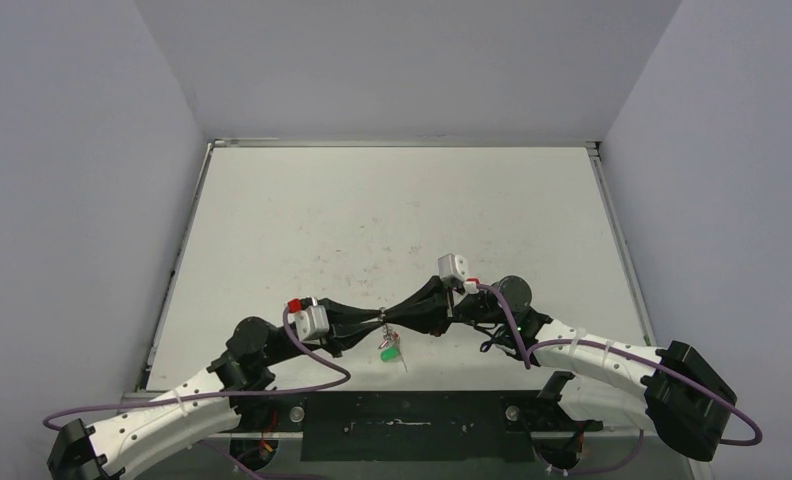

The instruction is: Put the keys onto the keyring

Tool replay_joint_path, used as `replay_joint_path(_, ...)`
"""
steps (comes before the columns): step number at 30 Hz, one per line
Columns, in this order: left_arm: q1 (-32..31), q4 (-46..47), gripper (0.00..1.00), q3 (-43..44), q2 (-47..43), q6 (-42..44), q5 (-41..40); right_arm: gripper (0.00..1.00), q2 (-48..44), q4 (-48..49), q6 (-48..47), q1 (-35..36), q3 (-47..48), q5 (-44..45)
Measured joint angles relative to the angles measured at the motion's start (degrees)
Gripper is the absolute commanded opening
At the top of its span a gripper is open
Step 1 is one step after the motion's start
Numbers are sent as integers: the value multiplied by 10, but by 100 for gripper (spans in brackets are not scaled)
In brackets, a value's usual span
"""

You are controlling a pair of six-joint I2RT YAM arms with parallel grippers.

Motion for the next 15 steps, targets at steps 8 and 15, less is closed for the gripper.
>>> replay_joint_path(8, 0, 4, 13, 0, -16, -1, 2, 0, 0, 0, 0, 0, 0, 0)
replay_joint_path(15, 0, 6, 26, 0, -14, -1, 2, 0, 0, -1, 0, 0, 0, 0)
